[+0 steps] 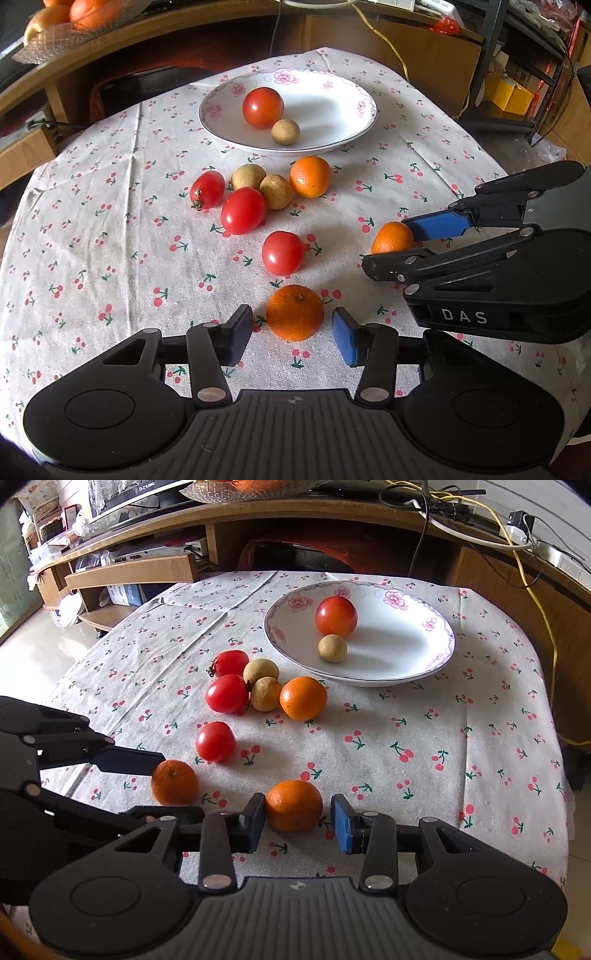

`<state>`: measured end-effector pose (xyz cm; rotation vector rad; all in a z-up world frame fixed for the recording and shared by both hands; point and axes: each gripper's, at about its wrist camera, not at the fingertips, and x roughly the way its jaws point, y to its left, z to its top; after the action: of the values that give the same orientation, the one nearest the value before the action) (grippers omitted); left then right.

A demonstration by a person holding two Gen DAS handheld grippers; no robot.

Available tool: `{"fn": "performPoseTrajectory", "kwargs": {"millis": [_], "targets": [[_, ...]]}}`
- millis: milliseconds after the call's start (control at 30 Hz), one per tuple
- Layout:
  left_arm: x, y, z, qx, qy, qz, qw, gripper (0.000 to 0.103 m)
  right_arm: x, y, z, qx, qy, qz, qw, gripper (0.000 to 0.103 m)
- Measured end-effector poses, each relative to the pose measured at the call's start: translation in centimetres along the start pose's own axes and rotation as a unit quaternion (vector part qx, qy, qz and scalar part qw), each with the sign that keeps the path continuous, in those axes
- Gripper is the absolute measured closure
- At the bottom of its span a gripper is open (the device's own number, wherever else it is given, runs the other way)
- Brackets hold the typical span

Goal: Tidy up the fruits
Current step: 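Grasp a second orange with the right tool while the left tool holds its orange, then carry both held oranges over the white bowl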

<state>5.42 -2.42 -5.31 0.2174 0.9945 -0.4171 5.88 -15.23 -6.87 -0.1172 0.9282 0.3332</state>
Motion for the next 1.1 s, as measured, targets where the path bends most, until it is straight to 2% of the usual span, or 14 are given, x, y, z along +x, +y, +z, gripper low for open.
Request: {"fn": "performPoseTrajectory", "kwargs": {"millis": [100,267,500,1100], "targets": [[-0.1,0.1,0.1,-0.007,0.003,-0.003,1.0,0.053,0.0,0.0,0.0,0.004,-0.002,0.0,1.0,0.07],[-0.1,0.3,0.2,-0.011,0.004,-0.008,0.9999,0.062,-0.1,-0.4,0.1,0.013,-0.001,-0.01,1.0,0.07],[-0.1,0.1,0.3,-0.008,0.003,-0.003,1.0,0.063,-0.4,-0.5,0.0,0.016,-0.004,-0.014,1.0,0.07],[-1.4,-0.1,1.8,-0.018,-0.034,0.0,0.9992,0.063,-2.1,-0.2,1.2,0.03,-0.04,-0.023,0.999,0.071]]}}
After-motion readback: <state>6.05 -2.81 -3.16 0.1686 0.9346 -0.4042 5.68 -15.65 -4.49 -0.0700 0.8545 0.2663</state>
